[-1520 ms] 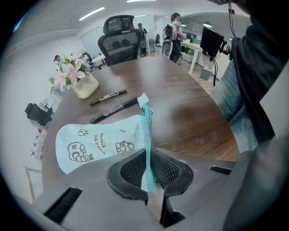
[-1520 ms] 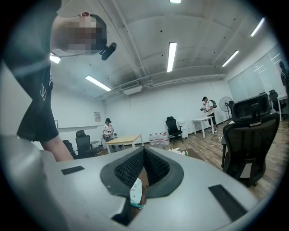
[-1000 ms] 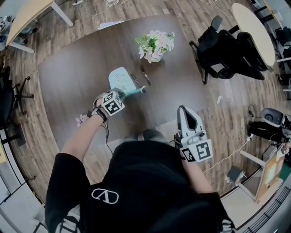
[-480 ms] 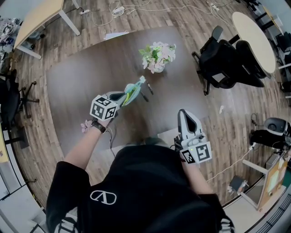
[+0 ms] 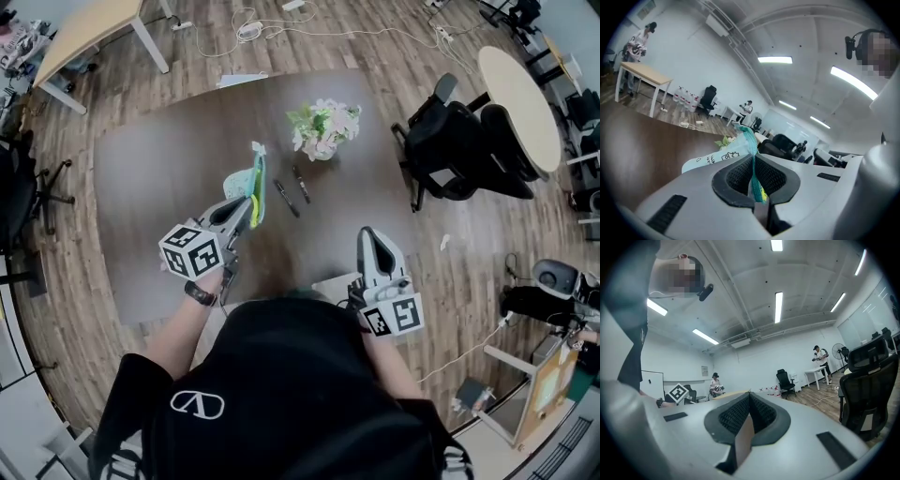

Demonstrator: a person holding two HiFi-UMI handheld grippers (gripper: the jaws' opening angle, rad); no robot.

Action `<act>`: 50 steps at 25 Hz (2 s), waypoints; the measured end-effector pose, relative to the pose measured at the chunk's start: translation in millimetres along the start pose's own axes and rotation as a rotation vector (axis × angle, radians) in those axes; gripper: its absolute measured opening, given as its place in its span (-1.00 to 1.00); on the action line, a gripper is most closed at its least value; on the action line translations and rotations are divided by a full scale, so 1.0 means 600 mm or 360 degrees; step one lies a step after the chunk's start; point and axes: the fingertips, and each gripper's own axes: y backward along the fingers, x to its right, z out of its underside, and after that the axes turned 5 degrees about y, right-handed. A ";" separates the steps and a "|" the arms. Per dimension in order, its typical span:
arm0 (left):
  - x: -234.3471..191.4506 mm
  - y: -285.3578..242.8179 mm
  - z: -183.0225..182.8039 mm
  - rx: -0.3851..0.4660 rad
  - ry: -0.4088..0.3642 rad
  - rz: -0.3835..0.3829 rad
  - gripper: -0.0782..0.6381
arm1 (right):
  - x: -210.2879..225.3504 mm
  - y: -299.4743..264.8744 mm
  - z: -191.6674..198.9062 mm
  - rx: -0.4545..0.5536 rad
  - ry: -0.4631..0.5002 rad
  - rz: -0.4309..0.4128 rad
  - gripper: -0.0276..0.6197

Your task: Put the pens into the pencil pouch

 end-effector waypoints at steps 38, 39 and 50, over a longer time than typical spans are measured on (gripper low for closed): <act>-0.013 0.052 0.015 0.0108 0.0144 -0.0034 -0.73 | 0.021 -0.219 0.101 -0.0634 0.0350 -0.0247 0.00; -0.014 0.054 0.018 0.0107 0.0150 -0.0042 -0.73 | 0.025 -0.233 0.122 -0.0715 0.0348 -0.0269 -0.01; -0.049 0.090 0.061 0.0148 0.0249 -0.0162 -0.73 | 0.045 -0.330 0.400 -0.1495 0.0241 -0.0469 -0.15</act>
